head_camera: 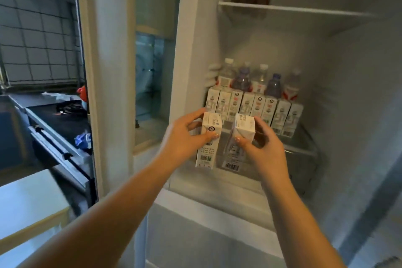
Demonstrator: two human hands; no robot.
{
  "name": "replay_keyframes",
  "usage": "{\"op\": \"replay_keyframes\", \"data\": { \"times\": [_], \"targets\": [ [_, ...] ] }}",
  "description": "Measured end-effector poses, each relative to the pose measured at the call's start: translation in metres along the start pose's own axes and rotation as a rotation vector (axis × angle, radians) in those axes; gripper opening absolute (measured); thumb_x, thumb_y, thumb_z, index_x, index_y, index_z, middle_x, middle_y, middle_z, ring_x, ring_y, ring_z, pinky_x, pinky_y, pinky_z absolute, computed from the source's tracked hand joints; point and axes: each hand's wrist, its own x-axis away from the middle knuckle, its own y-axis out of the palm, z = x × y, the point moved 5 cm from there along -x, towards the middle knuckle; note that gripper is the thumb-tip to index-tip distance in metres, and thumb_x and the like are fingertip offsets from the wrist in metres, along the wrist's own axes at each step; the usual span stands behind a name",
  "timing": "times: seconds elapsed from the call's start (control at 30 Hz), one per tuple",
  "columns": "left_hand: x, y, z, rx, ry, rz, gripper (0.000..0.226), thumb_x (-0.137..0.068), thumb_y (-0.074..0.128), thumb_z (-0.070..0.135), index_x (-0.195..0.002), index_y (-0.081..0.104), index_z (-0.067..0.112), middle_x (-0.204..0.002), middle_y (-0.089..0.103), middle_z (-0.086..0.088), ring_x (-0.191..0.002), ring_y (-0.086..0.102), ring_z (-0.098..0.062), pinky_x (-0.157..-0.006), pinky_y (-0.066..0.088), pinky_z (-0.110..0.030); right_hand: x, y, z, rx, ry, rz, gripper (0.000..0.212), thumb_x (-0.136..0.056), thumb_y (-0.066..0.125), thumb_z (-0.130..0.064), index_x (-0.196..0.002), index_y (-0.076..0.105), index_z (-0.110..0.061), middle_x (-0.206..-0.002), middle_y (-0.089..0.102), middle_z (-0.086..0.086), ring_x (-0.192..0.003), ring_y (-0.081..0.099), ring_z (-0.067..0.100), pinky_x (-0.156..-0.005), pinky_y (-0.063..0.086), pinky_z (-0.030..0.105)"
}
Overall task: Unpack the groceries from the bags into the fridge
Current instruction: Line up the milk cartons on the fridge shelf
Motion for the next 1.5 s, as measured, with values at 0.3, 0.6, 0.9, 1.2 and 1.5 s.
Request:
{"op": "replay_keyframes", "data": {
  "times": [0.3,0.6,0.9,1.2,1.5],
  "targets": [
    [-0.127,0.045,-0.037,0.067,0.051,0.026,0.06,-0.072,0.079,0.014,-0.126,0.055,0.025,-0.111,0.065,0.013,-0.104,0.06,0.0,-0.083,0.055,-0.026,-0.106,-0.014,0.043,0.009,-0.059,0.139,0.064,-0.081,0.07,-0.015,-0.137,0.043,-0.028,-0.121,0.058,-0.015,-0.11,0.054,-0.003,-0.076,0.05,0.01],
    [-0.19,0.089,-0.062,0.129,0.117,-0.106,0.057,-0.073,0.077,0.006,-0.119,0.056,0.031,-0.113,0.06,0.013,-0.103,0.057,0.005,-0.088,0.05,-0.017,-0.159,-0.017,0.075,0.114,-0.057,0.124,0.063,-0.081,0.07,-0.013,-0.138,0.044,-0.02,-0.123,0.059,-0.011,-0.112,0.054,-0.003,-0.079,0.045,0.003],
    [-0.21,0.112,-0.084,0.121,0.127,-0.143,0.056,-0.072,0.079,0.011,-0.122,0.057,0.025,-0.108,0.06,0.014,-0.099,0.057,0.006,-0.089,0.047,-0.014,-0.177,-0.024,0.1,0.189,0.022,0.132,0.064,-0.08,0.071,-0.016,-0.136,0.042,-0.029,-0.112,0.055,-0.026,-0.106,0.052,-0.009,-0.083,0.046,0.012],
    [-0.205,0.114,-0.076,-0.311,0.305,-0.165,0.061,-0.08,0.071,0.029,-0.136,0.046,0.023,-0.136,0.049,0.001,-0.124,0.046,-0.014,-0.106,0.039,-0.036,-0.182,-0.026,0.111,0.199,0.095,0.091,0.067,-0.082,0.07,-0.021,-0.14,0.038,-0.03,-0.129,0.054,-0.014,-0.117,0.05,0.002,-0.09,0.045,0.018],
    [-0.203,0.108,-0.072,-1.118,0.526,-0.16,0.092,-0.073,0.071,0.051,-0.147,0.018,0.033,-0.156,0.012,-0.007,-0.144,-0.004,-0.028,-0.111,-0.001,-0.057,-0.172,-0.021,0.128,0.314,0.143,-0.04,0.095,-0.076,0.075,-0.011,-0.147,0.017,-0.038,-0.126,0.05,-0.023,-0.114,0.045,-0.003,-0.088,0.044,0.018]
  ]
}}
